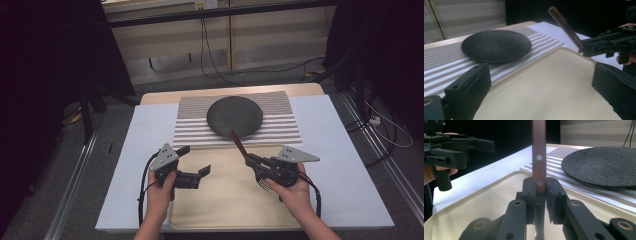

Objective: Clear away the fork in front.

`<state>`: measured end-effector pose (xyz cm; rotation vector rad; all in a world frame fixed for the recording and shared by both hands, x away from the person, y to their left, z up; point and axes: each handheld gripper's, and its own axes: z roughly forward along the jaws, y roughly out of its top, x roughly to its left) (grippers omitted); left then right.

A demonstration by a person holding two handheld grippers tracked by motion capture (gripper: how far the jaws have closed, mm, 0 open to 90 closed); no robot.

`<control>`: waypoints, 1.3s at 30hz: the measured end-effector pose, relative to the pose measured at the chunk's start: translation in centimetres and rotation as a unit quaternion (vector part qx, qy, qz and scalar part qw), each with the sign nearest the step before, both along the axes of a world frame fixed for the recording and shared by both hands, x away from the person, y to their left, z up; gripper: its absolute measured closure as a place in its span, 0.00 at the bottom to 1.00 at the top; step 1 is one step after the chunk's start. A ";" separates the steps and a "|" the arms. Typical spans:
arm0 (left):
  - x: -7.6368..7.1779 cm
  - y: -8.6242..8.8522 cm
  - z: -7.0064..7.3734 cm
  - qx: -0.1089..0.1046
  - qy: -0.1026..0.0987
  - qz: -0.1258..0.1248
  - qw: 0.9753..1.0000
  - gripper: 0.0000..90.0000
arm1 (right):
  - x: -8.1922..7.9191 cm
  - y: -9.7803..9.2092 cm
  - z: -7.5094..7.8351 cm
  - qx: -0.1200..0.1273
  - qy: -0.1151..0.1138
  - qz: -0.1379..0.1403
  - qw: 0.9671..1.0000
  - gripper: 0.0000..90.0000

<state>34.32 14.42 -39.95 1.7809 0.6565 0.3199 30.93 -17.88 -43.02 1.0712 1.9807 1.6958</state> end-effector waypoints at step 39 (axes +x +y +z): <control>1.4 -3.7 -0.1 -0.024 0.023 -0.007 0.999 0.03 | -0.3 1.8 -0.3 -0.007 -0.001 0.026 1.000 0.87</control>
